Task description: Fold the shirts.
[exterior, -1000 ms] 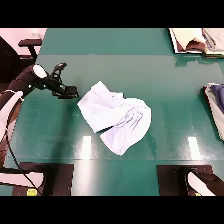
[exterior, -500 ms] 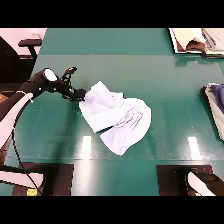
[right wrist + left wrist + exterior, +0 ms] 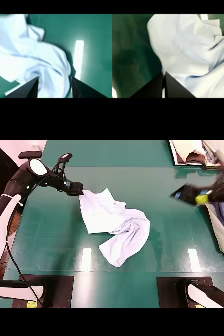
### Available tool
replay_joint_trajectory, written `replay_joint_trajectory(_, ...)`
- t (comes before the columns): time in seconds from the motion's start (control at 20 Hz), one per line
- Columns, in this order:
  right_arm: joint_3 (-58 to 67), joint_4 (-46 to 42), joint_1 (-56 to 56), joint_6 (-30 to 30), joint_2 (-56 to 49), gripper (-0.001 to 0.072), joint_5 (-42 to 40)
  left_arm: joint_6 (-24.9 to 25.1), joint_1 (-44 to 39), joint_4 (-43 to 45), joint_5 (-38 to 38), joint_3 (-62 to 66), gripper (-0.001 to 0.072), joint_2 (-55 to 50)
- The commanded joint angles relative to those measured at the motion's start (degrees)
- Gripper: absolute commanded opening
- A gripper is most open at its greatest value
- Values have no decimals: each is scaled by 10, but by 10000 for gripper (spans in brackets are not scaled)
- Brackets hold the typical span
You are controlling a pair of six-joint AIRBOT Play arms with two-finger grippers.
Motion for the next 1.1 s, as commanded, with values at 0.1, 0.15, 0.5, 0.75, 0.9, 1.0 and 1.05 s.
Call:
replay_joint_trajectory(0.1,-100,7,59,2,-119,465,-36,0,0,1,-4,16,21,3)
replay_joint_trajectory(0.15,-93,6,76,2,-137,465,-46,0,0,1,-4,16,21,3)
replay_joint_trajectory(0.5,17,-1,156,-3,-248,63,-68,0,0,0,-4,16,21,2)
replay_joint_trajectory(0.75,106,-34,138,-16,-204,20,-74,0,0,7,-3,41,19,57)
replay_joint_trajectory(0.9,208,-61,109,-16,-111,20,-58,0,0,16,9,114,20,133)
replay_joint_trajectory(1.0,278,-61,90,-16,-51,20,-49,0,0,14,22,172,21,189)
replay_joint_trajectory(1.05,308,-61,83,-16,-25,20,-41,0,0,11,27,198,21,214)
